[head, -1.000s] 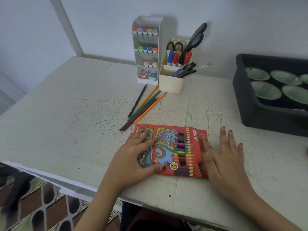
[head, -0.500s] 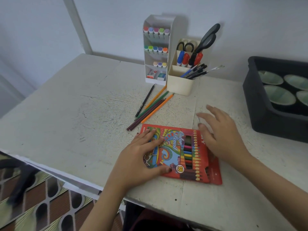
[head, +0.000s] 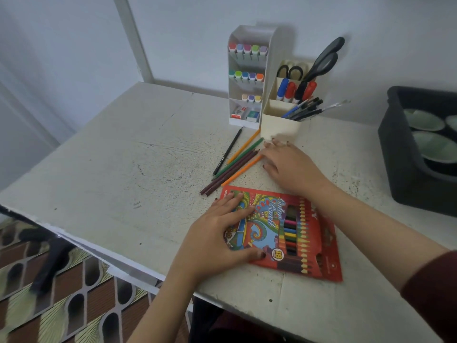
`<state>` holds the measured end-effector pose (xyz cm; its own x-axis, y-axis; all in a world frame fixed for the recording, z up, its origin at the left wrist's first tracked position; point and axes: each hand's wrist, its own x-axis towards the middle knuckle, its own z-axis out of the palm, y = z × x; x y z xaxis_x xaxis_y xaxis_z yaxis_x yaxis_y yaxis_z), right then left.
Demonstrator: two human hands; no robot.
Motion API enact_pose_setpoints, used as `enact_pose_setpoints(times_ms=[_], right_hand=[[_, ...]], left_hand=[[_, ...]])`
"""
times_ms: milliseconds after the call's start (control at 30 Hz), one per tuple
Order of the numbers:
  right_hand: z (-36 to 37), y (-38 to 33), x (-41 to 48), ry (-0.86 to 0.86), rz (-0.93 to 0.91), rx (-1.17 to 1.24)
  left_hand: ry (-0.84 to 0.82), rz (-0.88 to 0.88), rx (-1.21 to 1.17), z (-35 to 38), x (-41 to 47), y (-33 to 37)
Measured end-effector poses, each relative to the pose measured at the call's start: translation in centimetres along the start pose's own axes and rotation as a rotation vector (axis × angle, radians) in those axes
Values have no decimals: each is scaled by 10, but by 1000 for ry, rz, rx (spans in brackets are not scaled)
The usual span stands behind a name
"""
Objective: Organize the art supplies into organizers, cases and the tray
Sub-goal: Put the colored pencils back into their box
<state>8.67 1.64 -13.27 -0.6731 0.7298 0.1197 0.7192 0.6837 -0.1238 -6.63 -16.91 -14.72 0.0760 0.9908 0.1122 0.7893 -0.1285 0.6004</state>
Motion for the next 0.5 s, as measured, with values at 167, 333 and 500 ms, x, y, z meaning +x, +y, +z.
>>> enact_pose_setpoints(times_ms=[167,333,500], right_hand=[[-5,1,-12,101,-106,36],[-6,6,-36,153,-155,57],[-16,13,-72,211,5,81]], left_hand=[[-4,4,10,0,-1,0],[-9,4,12,-1,-1,0],[1,9,2,0,-1,-1]])
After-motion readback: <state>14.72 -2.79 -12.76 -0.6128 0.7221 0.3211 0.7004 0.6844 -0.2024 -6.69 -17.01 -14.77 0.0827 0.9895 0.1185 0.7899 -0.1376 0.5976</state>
